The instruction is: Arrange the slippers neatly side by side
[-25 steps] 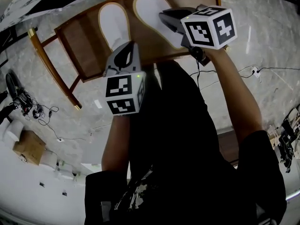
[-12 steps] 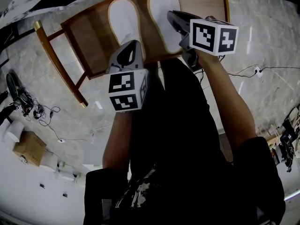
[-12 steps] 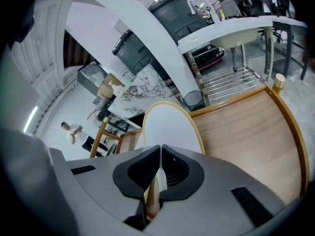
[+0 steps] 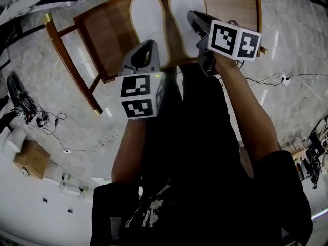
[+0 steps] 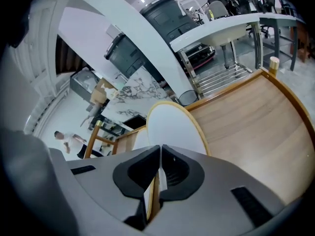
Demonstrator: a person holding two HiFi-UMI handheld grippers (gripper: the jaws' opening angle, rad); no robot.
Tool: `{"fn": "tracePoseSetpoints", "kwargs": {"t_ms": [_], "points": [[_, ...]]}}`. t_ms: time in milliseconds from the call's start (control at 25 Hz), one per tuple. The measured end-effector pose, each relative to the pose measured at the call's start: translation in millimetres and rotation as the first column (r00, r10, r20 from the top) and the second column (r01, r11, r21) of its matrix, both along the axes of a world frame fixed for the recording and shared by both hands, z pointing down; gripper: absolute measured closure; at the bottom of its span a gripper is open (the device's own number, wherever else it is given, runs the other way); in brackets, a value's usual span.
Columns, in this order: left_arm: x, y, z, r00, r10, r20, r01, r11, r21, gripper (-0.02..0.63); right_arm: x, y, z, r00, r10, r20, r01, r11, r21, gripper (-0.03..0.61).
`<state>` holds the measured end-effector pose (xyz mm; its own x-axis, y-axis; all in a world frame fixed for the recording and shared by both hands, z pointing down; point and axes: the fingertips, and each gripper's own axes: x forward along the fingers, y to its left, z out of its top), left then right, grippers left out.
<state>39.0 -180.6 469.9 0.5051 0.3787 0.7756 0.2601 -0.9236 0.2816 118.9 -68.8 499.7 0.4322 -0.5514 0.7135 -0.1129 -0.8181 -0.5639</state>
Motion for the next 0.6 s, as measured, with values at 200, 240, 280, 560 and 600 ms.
{"fn": "tracePoseSetpoints", "kwargs": {"t_ms": [200,240,280,560,600], "points": [[1,-12,4,1.000,-0.002,0.002,0.002,1.000,0.001,0.609,10,8,0,0.998,0.067,0.001,-0.067,0.998,0.012,0.571],[0,-13,4,1.000,-0.001,0.002,0.001,1.000,0.000,0.609,13,8,-3,0.997,0.071,-0.006,-0.071,0.997,0.016,0.571],[0,-14,4,1.000,-0.001,0.002,0.001,1.000,-0.001,0.609,15,7,-8,0.997,0.072,-0.014,-0.072,0.997,0.021,0.571],[1,-15,5,1.000,-0.005,-0.002,0.005,1.000,-0.008,0.609,14,-11,-15,0.999,0.031,-0.030,-0.030,0.999,0.031,0.571],[1,-16,5,1.000,-0.008,-0.001,0.008,1.000,-0.008,0.608,12,-13,-12,0.999,0.031,-0.023,-0.031,0.999,0.031,0.572]]}}
